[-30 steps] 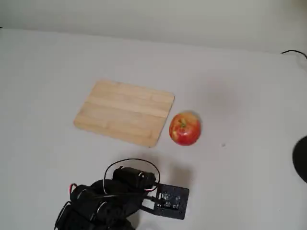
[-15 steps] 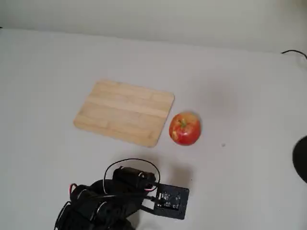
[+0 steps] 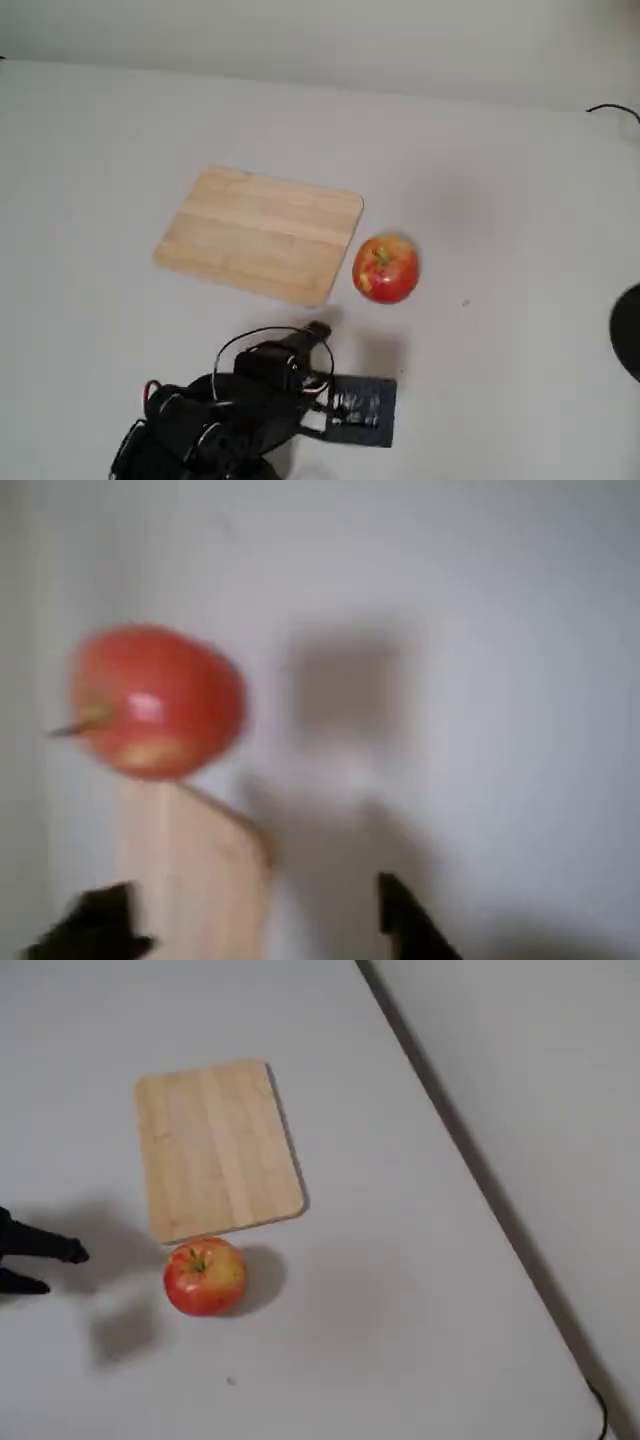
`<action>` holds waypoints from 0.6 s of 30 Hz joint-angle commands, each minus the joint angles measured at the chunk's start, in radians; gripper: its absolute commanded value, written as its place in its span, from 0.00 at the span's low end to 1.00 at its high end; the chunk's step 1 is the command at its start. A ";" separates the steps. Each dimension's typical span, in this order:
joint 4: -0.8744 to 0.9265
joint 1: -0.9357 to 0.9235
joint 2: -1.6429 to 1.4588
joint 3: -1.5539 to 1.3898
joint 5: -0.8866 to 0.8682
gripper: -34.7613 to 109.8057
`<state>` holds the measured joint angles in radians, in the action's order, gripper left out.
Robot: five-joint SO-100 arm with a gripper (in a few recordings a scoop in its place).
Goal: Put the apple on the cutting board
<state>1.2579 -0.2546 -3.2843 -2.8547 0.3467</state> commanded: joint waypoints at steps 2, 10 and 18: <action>-0.006 -0.014 0.006 0.199 0.146 0.58; -0.057 0.084 0.541 0.443 0.147 0.68; 0.160 0.095 1.397 1.126 0.011 0.74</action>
<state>1.3254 -0.1672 -2.1997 -2.0586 0.4050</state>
